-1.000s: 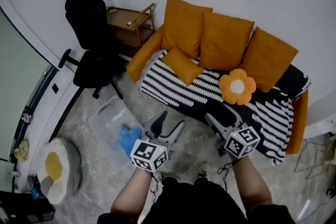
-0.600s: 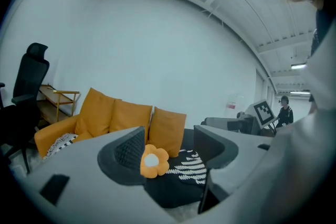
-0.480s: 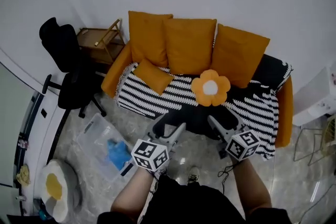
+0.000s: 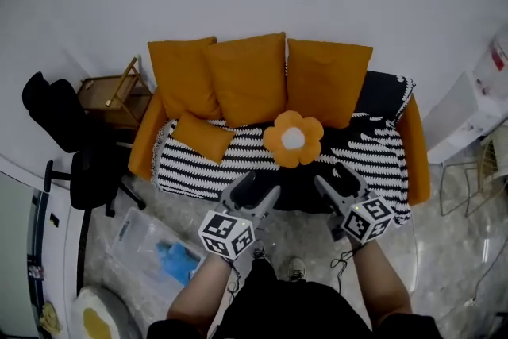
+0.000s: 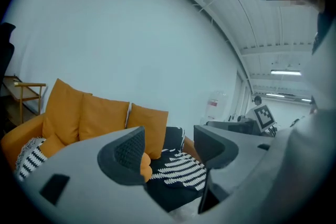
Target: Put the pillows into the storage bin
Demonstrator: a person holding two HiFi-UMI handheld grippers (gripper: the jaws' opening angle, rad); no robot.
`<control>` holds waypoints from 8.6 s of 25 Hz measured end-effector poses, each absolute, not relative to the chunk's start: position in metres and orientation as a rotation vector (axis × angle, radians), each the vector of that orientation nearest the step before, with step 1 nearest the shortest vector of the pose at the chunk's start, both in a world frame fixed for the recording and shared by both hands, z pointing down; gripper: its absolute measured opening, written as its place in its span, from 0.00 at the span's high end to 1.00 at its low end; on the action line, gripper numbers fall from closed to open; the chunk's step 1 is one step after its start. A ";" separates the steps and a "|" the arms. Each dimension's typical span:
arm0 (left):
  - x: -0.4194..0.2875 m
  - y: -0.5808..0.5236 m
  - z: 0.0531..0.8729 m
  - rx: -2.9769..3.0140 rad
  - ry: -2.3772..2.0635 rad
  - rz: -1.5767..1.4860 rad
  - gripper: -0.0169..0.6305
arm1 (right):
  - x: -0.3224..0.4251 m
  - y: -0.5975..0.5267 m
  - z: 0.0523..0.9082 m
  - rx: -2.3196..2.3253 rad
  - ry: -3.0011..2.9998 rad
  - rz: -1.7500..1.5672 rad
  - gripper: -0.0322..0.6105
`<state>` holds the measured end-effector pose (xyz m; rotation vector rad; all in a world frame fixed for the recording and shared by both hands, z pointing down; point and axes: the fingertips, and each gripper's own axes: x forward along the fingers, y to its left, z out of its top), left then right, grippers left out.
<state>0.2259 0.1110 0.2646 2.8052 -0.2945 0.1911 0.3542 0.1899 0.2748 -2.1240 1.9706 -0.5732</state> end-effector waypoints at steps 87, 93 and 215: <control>0.442 -0.140 0.729 2.536 -0.309 0.790 0.44 | 0.582 0.013 0.738 -2.341 1.635 -1.231 0.32; 0.438 -0.158 0.764 2.518 -0.352 0.813 0.42 | 0.586 0.010 0.771 -2.345 1.612 -1.256 0.27; -0.121 0.052 0.287 1.941 -1.968 0.081 0.66 | 0.061 -0.038 0.307 -0.842 3.235 -0.593 0.69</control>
